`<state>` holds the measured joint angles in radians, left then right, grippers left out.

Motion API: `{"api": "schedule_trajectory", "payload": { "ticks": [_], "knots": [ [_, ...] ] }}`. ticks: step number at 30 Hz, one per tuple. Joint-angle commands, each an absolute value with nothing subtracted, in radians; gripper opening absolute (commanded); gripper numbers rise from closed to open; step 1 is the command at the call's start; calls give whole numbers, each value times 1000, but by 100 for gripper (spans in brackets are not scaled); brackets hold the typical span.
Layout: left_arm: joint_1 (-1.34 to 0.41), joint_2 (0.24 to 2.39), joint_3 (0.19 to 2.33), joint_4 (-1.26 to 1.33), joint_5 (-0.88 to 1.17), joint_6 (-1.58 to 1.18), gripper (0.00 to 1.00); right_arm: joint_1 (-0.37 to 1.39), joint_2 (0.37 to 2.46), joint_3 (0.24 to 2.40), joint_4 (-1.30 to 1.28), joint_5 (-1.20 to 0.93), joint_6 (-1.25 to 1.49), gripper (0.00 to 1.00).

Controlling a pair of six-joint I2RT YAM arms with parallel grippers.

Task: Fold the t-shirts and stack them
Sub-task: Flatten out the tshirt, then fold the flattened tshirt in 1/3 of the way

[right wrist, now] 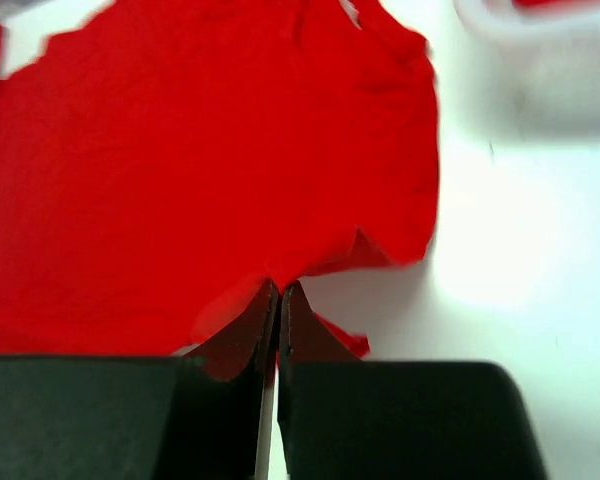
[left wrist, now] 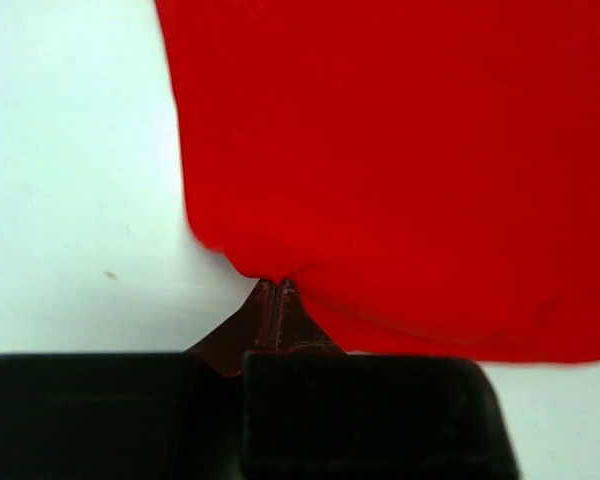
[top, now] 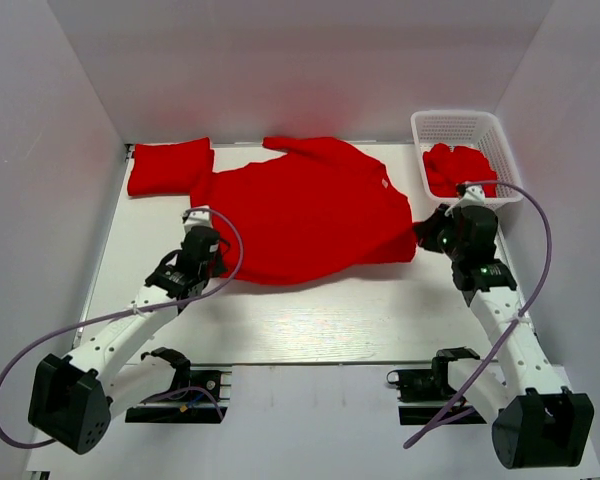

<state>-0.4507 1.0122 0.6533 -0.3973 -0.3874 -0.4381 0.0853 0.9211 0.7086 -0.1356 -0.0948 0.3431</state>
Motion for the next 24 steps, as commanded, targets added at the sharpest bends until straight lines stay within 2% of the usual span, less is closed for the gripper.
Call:
{"api": "schedule_trajectory", "payload": {
  "ticks": [1, 12, 24],
  "knots": [
    [-448, 976, 577, -423, -324, -599, 0, 80, 873, 666, -254, -10, 413, 0],
    [-457, 897, 442, -581, -273, -767, 0, 81, 836, 471, -428, -5, 463, 0],
    [-457, 819, 469, -661, -261, -799, 0, 77, 801, 563, -485, 109, 431, 0]
  ]
}}
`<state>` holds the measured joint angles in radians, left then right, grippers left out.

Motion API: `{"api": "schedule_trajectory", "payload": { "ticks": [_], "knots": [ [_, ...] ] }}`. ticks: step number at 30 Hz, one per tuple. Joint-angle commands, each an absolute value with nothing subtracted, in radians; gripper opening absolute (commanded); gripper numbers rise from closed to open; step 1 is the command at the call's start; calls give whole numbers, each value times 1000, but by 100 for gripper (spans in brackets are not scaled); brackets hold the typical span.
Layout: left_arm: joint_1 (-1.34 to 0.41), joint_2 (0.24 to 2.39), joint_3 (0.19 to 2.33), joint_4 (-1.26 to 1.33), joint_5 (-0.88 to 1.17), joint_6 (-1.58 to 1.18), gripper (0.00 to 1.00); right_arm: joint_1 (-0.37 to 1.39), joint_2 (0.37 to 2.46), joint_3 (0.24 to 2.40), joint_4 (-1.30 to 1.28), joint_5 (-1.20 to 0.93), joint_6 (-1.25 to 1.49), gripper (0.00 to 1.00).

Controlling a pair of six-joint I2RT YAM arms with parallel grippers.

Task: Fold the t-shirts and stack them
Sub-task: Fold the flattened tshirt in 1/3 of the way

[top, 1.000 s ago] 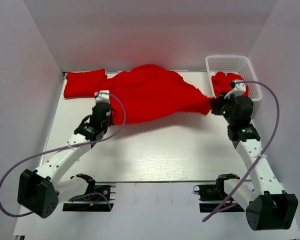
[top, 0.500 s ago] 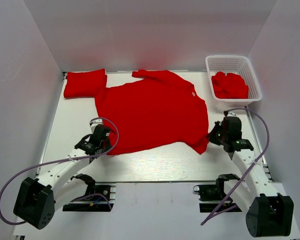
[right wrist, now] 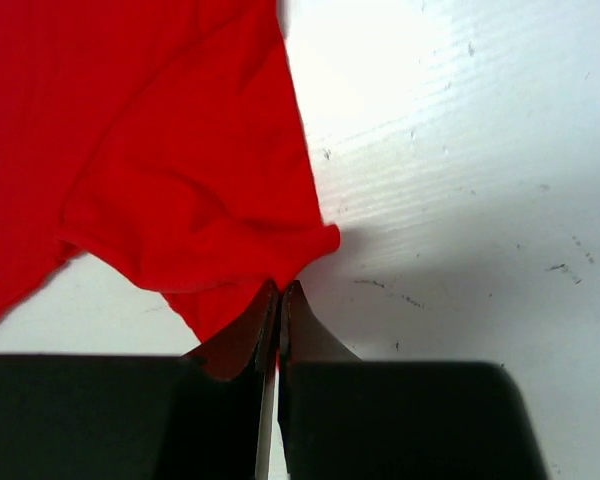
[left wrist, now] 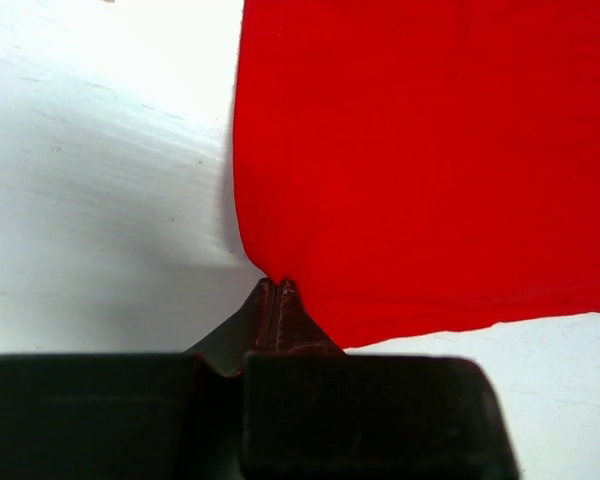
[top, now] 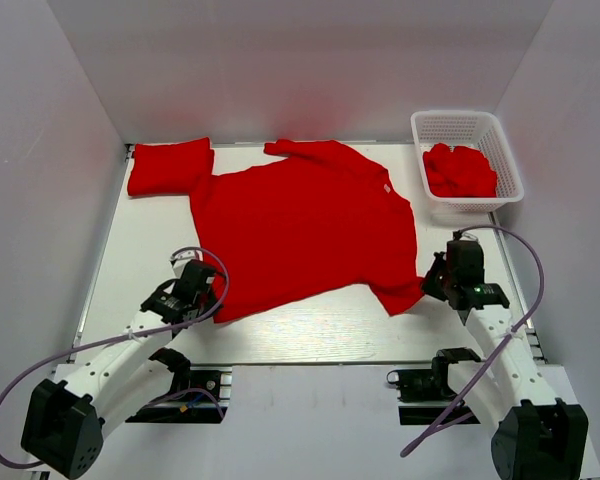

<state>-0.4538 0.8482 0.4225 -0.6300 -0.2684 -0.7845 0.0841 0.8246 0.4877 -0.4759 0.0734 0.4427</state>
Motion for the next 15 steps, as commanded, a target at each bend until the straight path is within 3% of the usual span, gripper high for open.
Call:
{"api": "schedule_trajectory", "payload": {
  "ticks": [1, 15],
  "knots": [
    [-457, 819, 469, -652, -271, -799, 0, 83, 801, 566, -486, 109, 426, 0],
    [-457, 1001, 652, -592, -434, -839, 0, 81, 1063, 796, -310, 93, 434, 0]
  ]
}}
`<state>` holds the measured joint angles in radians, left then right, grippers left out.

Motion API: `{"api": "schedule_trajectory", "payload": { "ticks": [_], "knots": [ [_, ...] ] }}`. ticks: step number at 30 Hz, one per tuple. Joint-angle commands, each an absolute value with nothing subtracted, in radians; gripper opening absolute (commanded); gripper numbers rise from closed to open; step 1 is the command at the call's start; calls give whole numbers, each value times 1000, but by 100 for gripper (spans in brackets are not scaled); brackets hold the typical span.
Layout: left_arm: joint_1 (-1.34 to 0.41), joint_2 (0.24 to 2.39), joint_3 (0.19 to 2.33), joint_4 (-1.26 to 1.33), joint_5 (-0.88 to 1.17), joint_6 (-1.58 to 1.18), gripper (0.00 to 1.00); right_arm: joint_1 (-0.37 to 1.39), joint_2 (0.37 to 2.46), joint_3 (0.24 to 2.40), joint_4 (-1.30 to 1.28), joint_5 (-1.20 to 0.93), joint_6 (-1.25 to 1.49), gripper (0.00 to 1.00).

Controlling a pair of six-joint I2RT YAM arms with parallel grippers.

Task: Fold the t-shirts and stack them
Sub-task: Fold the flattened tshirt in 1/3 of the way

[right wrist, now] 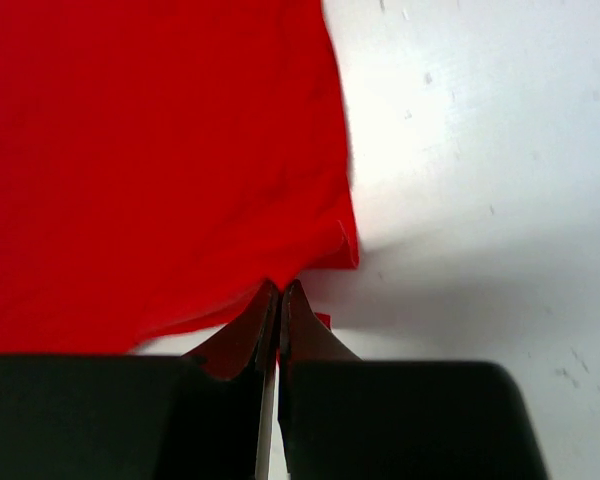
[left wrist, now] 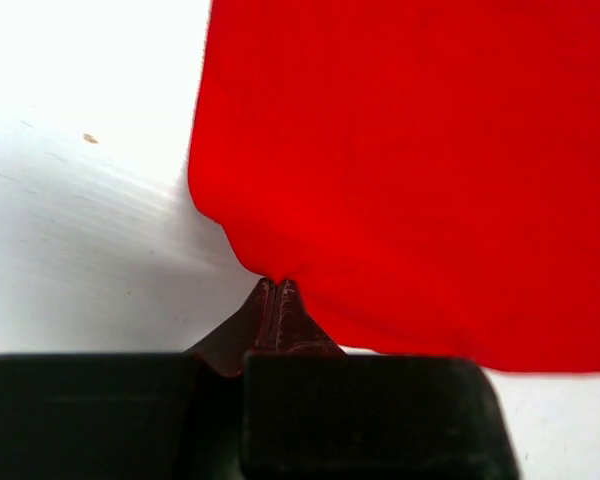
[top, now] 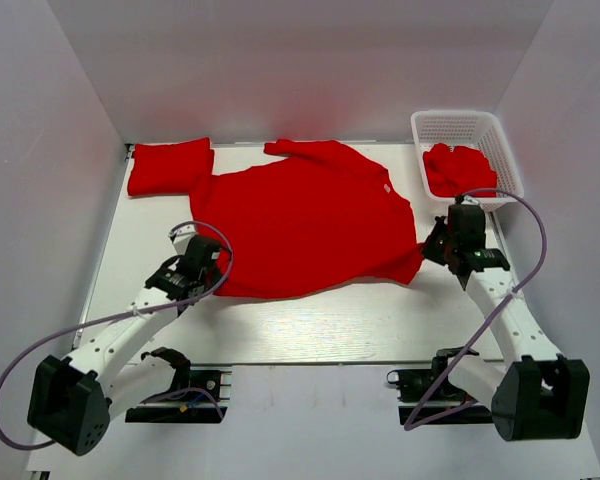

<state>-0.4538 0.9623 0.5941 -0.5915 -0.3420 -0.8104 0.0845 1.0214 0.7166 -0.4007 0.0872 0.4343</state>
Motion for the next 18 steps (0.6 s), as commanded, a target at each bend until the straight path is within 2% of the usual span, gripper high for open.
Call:
{"api": "schedule_trajectory", "payload": {
  "ticks": [1, 7, 18],
  "knots": [
    [-446, 1023, 681, -610, -449, -859, 0, 81, 1077, 814, -305, 98, 437, 0],
    [-423, 1195, 808, -633, -485, -859, 0, 84, 1212, 906, -255, 86, 423, 0],
    [-319, 1296, 856, -545, -445, -795, 0, 84, 1457, 1124, -224, 104, 338, 0]
  ]
}}
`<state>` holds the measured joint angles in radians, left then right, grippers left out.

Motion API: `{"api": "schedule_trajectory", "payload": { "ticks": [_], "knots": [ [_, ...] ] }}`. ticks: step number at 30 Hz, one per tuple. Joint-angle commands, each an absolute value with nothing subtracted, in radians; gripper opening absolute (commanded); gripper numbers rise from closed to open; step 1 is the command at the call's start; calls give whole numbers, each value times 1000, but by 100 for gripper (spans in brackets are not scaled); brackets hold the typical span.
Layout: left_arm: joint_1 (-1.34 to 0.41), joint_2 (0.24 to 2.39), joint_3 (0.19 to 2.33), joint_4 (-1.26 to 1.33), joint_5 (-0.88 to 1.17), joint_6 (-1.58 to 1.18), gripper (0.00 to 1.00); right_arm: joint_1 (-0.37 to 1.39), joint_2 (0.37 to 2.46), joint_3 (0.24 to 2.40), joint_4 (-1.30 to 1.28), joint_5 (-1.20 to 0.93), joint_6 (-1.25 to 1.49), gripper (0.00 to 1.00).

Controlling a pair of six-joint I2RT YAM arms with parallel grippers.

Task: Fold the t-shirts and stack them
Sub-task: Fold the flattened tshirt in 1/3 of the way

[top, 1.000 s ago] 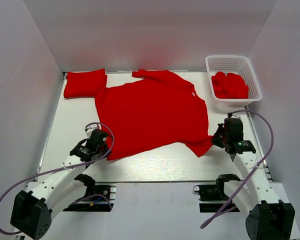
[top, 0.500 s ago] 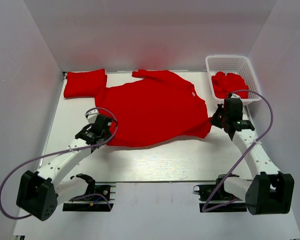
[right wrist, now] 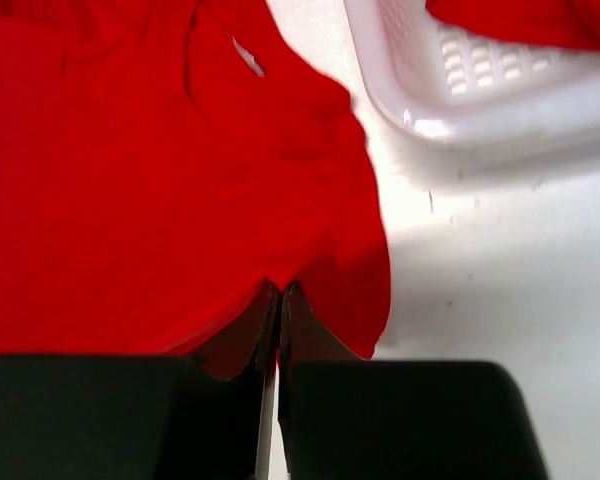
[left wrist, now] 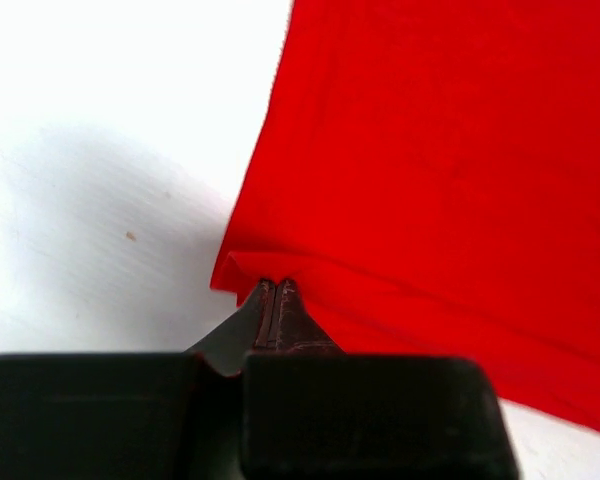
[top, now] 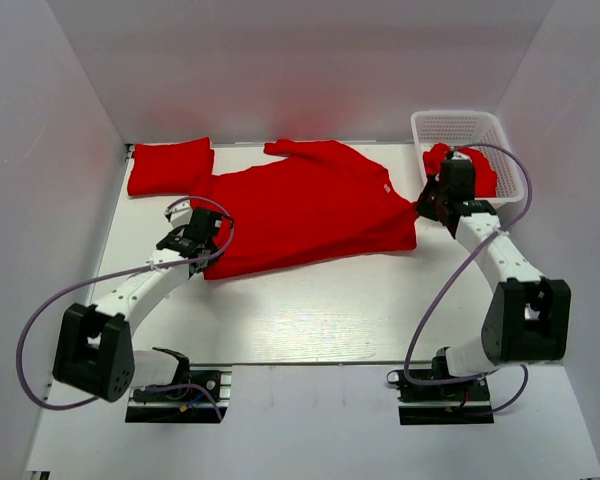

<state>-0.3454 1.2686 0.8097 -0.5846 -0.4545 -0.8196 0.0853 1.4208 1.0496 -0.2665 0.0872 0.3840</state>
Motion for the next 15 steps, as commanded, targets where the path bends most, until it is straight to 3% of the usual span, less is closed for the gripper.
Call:
{"api": "schedule_trajectory", "payload": {
  "ticks": [1, 15],
  "knots": [
    [-319, 1325, 856, -545, -445, -784, 0, 84, 1480, 1158, -221, 106, 336, 0],
    [-233, 1463, 931, -440, -374, -695, 0, 86, 1724, 1394, -258, 81, 249, 0]
  ]
}}
